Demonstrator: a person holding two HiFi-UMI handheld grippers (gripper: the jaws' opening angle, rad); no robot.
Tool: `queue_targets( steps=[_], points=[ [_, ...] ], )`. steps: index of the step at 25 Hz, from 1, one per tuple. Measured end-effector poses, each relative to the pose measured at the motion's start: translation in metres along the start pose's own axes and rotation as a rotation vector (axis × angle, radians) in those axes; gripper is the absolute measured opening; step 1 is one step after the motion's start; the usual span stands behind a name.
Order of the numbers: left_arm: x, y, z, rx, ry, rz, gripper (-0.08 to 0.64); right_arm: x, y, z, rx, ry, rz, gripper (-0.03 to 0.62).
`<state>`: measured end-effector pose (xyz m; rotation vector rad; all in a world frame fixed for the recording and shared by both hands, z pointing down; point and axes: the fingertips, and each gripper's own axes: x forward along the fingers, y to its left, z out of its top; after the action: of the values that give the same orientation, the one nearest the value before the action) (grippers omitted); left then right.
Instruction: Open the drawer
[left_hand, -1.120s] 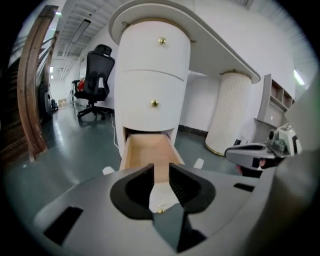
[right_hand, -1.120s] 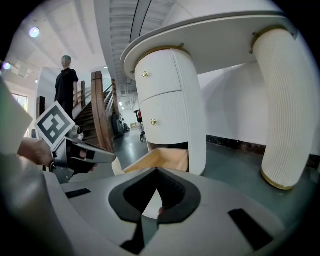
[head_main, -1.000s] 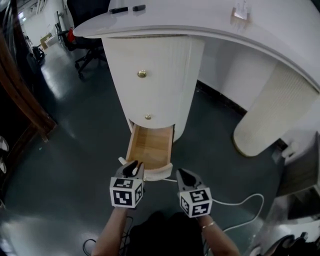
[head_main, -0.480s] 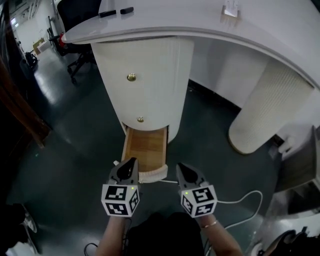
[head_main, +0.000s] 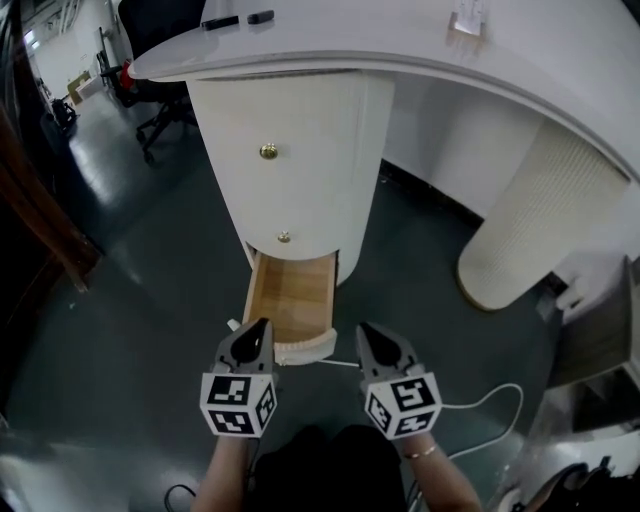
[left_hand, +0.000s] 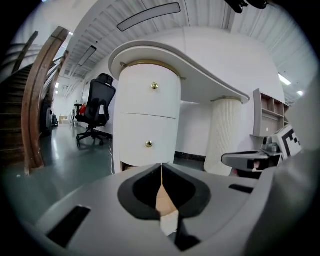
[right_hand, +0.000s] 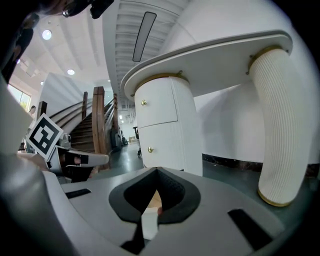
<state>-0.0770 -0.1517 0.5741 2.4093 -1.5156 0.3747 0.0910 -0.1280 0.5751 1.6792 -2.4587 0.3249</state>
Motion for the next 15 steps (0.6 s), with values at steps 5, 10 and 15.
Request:
queue_targets(
  steps=[5,10,15],
  points=[
    [0.002,0.001,-0.010,-0.012,0.022,0.004,0.011,-0.001,0.000,-0.003,-0.004,-0.001,0.007,0.002],
    [0.000,0.006,-0.015,-0.010,0.024,0.016,0.011,-0.002,-0.002,-0.001,0.000,-0.005,-0.002,0.002],
    [-0.001,0.014,-0.015,-0.013,0.020,0.025,0.011,0.001,-0.002,0.001,-0.001,-0.013,-0.001,0.002]
  ],
)
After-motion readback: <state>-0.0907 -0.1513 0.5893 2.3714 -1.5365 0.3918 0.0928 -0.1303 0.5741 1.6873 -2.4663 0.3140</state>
